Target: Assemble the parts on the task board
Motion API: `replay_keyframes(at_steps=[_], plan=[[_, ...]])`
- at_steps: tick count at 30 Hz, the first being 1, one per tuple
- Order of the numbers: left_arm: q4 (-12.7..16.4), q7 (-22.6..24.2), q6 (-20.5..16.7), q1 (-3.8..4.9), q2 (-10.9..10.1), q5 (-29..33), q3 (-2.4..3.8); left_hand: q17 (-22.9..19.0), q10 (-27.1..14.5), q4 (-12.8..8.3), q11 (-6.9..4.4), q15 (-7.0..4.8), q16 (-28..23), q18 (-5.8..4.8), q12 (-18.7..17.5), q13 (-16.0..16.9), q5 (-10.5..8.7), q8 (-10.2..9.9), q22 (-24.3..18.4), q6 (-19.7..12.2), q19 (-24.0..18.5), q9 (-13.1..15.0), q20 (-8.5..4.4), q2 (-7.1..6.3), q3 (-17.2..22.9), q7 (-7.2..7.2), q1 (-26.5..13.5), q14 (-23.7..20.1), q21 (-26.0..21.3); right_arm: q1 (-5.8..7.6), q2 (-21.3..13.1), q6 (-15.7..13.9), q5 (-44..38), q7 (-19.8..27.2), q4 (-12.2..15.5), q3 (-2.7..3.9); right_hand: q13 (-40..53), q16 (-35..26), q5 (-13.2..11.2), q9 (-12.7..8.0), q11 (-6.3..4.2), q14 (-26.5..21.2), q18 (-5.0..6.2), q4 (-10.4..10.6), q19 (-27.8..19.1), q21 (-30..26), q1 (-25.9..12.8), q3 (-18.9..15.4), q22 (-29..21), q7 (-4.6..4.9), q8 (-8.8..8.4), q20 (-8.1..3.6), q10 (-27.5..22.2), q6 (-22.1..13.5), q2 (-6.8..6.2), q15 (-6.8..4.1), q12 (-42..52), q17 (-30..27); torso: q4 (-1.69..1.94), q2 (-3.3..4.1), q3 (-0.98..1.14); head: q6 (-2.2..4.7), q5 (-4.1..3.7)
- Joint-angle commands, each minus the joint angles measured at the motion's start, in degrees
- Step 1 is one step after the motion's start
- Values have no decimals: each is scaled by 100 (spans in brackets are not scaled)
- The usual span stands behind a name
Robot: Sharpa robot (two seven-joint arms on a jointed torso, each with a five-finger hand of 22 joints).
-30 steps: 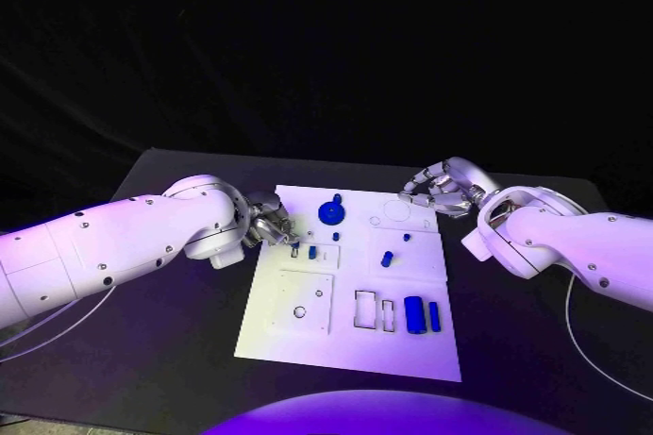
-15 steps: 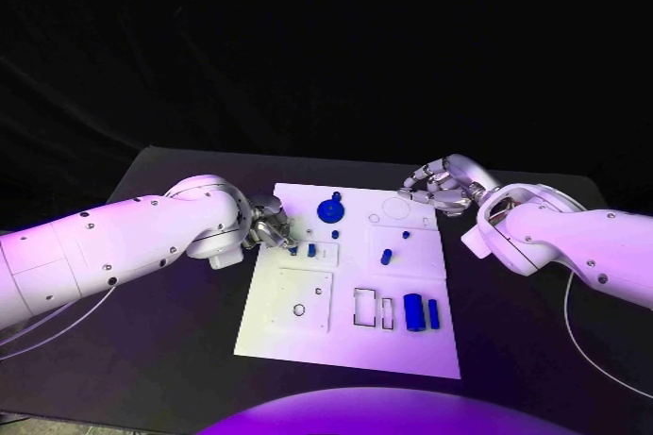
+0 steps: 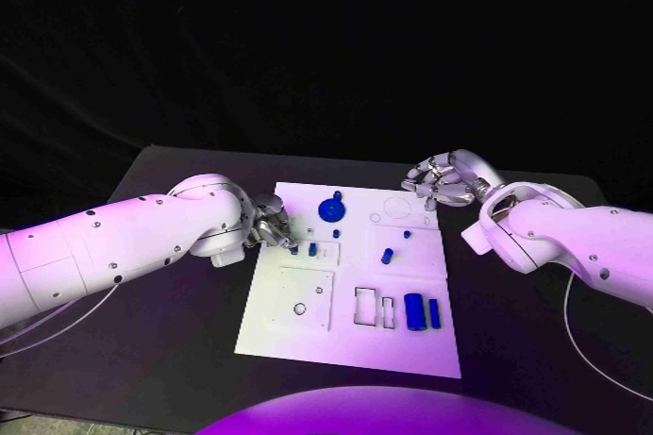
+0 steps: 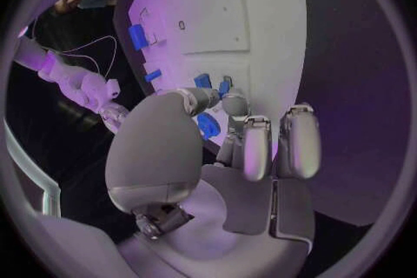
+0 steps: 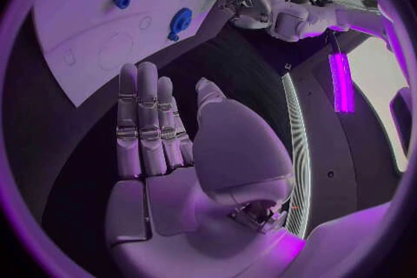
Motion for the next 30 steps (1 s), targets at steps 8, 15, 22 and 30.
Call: replay_keyframes(at_steps=[8, 15, 22, 30], plan=[[-26, -12, 249, -7, 46, -143, 1, 738, 60, -990, 11, -63, 29, -46, 47, 17, 46, 33, 16, 123, 40, 317, -8, -47, 1009, -60, 1, 394, 34, -4, 33, -118, 836, 581, -79, -6, -1570, -1725, 49, -240, 316, -744, 19, -4, -474, -1143, 211, -60, -1233, 258, 24, 409, -91, -120, 96, 387, -1103, -787, -8, 3, 4, -18, 7], [-23, -14, 370, -9, 53, -164, 1, 736, 69, -1004, 8, -65, 28, -48, 55, 32, 50, 35, 29, 129, 47, 316, -10, -58, 1021, -62, -2, 394, 40, -5, 39, -74, 1020, 717, -90, -9, -1829, -1910, 56, -324, 344, -739, 25, -8, -442, -1271, 266, -56, -1463, 279, -30, 438, -93, -160, 128, 422, -1222, -923, -3, -1, 3, -28, 1], [-31, 2, 404, -10, 72, -167, 1, 736, 70, -1013, 7, -66, 28, -47, 52, 28, 51, 36, 24, 133, 44, 316, -11, -65, 1028, -62, -5, 394, 38, -6, 45, -39, 1083, 735, -119, -11, -1986, -2028, 59, -381, 373, -754, 23, -8, -441, -1360, 277, -64, -1632, 306, -70, 462, -124, -203, 142, 450, -1291, -1007, -3, -2, 1, -23, -6], [-47, -1, 364, -11, 81, -174, 1, 738, 69, -1020, 6, -67, 28, -48, 47, 23, 54, 37, 28, 137, 45, 315, -12, -67, 1040, -63, -6, 394, 40, -9, 50, -38, 1111, 743, -148, -13, -2064, -2089, 59, -407, 389, -772, 22, -10, -452, -1391, 283, -71, -1722, 318, -84, 477, -158, -222, 146, 466, -1328, -1049, -4, 2, 0, -16, -4]])
